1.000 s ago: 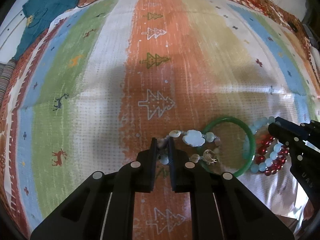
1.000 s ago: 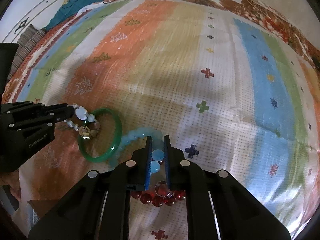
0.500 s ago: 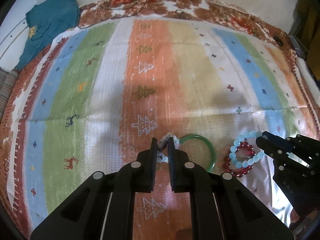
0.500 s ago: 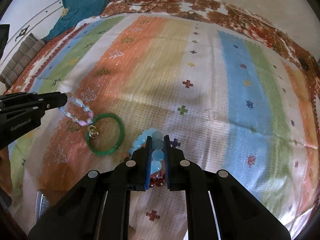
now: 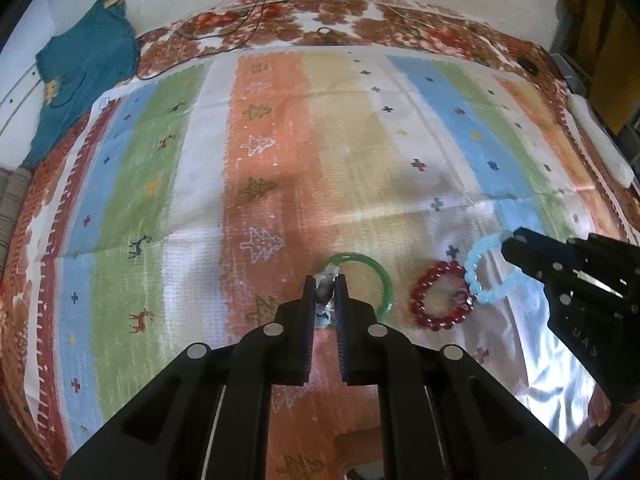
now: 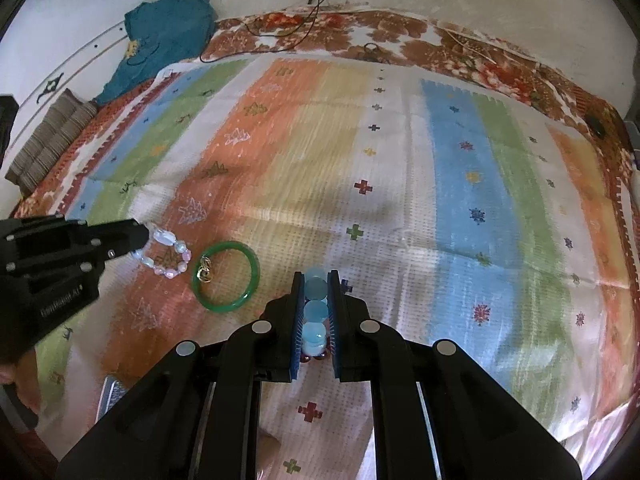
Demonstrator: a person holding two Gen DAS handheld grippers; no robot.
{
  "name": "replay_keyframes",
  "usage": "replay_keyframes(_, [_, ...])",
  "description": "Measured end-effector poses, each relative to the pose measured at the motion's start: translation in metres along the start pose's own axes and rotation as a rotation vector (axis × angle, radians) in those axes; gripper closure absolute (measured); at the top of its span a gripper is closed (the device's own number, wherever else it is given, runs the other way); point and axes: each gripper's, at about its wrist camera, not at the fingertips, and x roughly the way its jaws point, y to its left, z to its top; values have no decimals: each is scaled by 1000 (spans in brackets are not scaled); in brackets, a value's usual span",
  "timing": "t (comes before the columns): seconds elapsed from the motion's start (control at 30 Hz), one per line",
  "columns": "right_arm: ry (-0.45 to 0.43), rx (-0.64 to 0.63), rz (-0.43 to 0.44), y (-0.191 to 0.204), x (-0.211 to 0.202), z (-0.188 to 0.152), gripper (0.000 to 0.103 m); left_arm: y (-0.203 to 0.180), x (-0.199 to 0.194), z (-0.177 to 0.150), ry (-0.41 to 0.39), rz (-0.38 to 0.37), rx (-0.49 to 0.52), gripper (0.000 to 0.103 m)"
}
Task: Organize jewelry
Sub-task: 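Lift both held bracelets and carry them toward the silver tin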
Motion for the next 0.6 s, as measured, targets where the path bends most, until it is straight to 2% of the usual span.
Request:
replay_keyframes(0.1, [-13,7,6,1,-7,0,91,-6,-7,-2,-8,-16,15,95])
replay_keyframes(0.2, [-29,1,6,3,-17,-3,91,-8,-16,-3,-19,-74,2,95])
replay_keyframes(0.6, [-69,18,49,1,-46,-12,91,-19,-58,-7,-90,-92,54,96])
